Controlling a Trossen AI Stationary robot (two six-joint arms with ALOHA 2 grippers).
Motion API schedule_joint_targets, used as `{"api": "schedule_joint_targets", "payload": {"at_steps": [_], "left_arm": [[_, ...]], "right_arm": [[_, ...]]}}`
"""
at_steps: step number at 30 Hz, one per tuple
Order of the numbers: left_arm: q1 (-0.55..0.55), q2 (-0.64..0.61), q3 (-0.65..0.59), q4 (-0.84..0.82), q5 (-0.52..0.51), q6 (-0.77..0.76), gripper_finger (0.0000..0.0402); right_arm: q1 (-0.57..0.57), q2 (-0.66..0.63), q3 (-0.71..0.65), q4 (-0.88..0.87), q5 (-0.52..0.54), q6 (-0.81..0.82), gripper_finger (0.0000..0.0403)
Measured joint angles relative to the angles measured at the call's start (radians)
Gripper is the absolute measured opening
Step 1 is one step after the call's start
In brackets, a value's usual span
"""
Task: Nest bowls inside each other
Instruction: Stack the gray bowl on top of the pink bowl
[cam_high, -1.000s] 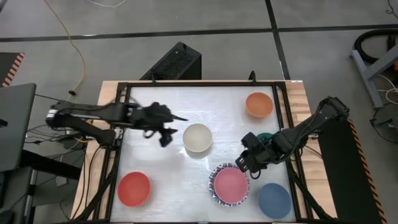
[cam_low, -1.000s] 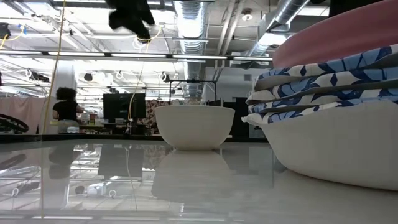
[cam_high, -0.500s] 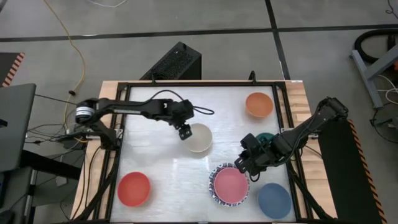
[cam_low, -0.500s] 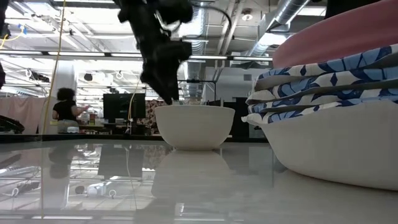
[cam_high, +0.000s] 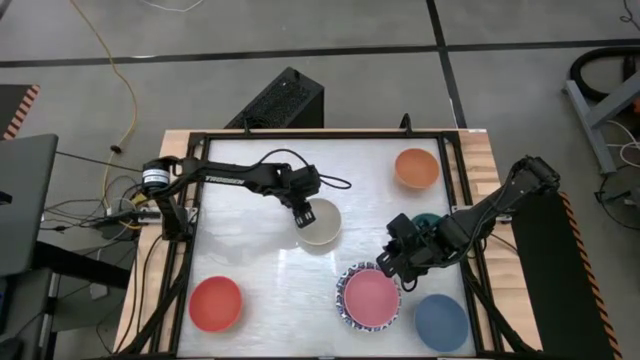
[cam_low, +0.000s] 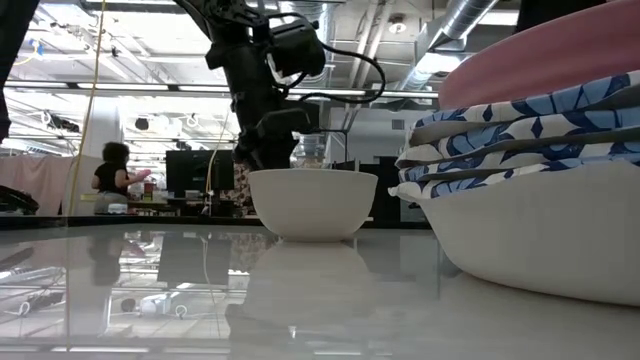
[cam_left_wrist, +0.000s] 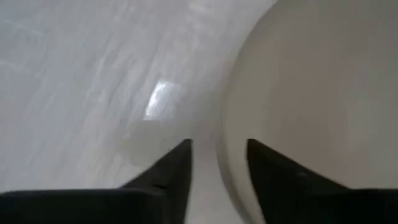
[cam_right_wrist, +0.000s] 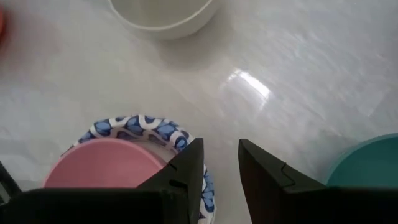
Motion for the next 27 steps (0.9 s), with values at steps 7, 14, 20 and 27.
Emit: {"api": "schedule_joint_targets", "payload": {"at_steps": [7, 14, 20, 27], "left_arm": [[0.002, -0.003, 0.0, 0.009, -0.002, 0.003, 0.0008], [-0.01, -0.145, 0.0, -0.009, -0.104, 0.001, 0.0001], [-0.05, -0.321, 0.0, 0.004, -0.43, 0.035, 0.0], [-0.115, -0.463, -0.004, 0.154, -0.715, 0.161, 0.0]], "right_arm": [[-0.001, 0.0, 0.0, -0.01, 0.06, 0.031, 0.0123], [-0.051, 0.0, 0.0, -0.116, 0.104, 0.203, 0.0123], [-0.13, 0.0, 0.007, -0.036, 0.244, 0.133, 0.0123], [-0.227, 0.0, 0.071, 0.236, 0.451, -0.315, 0.0123]]}}
